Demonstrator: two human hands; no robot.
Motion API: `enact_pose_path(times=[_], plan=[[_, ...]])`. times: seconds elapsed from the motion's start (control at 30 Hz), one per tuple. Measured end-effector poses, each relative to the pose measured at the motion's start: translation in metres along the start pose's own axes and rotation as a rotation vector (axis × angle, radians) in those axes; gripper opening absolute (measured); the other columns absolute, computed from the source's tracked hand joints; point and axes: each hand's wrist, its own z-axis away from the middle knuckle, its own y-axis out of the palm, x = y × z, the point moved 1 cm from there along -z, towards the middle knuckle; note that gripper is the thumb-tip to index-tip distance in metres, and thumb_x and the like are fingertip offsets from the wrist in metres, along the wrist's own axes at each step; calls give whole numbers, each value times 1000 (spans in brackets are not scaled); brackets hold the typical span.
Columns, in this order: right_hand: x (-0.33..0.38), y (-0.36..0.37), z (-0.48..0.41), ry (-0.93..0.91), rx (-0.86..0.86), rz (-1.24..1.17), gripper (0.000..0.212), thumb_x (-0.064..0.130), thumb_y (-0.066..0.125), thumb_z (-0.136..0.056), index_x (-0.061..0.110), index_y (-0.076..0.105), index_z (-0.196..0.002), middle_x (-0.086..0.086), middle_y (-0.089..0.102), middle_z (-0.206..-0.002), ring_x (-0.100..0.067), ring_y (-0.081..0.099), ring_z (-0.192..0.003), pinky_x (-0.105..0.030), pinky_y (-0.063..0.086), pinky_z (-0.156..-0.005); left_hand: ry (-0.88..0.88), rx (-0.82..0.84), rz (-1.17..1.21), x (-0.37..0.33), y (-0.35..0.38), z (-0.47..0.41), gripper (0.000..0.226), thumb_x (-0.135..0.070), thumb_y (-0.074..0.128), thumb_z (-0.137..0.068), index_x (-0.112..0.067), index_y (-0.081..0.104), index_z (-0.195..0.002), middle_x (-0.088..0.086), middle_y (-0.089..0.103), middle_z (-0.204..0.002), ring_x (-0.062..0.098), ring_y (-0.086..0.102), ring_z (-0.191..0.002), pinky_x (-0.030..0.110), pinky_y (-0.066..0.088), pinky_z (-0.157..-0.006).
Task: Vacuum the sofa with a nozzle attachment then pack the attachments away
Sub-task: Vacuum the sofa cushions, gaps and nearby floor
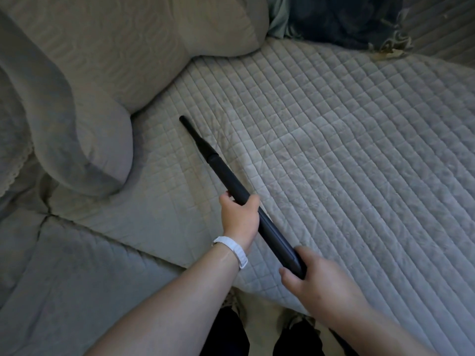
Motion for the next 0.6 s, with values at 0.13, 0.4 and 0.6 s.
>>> enact_pose_path(times=[0.13, 0.4, 0.6], plan=[[10, -4, -1, 1, 4, -8, 27, 54, 60, -86, 29, 50, -87, 0, 62, -67, -13, 62, -64, -22, 33, -45, -7, 1, 5, -8, -4, -3, 38, -18, 62, -92, -25, 36, -120, -7, 57, -95, 4, 57, -81, 20, 42, -62], [36, -39, -9, -96, 49, 132, 23, 50, 56, -89, 28, 48, -88, 0, 58, -67, -13, 56, -57, -24, 37, -47, 10, -100, 83, -28, -14, -4, 43, -20, 63, -90, -14, 43, -127, 1, 61, -103, 12, 61, -87, 23, 45, -65], [38, -56, -7, -241, 63, 296, 22, 50, 52, -92, 28, 47, -95, 2, 57, -69, -11, 51, -52, -23, 36, -42, 26, -200, 163, -40, -19, 18, 35, -19, 61, -92, -17, 43, -123, -2, 58, -99, 9, 59, -83, 20, 43, -62]])
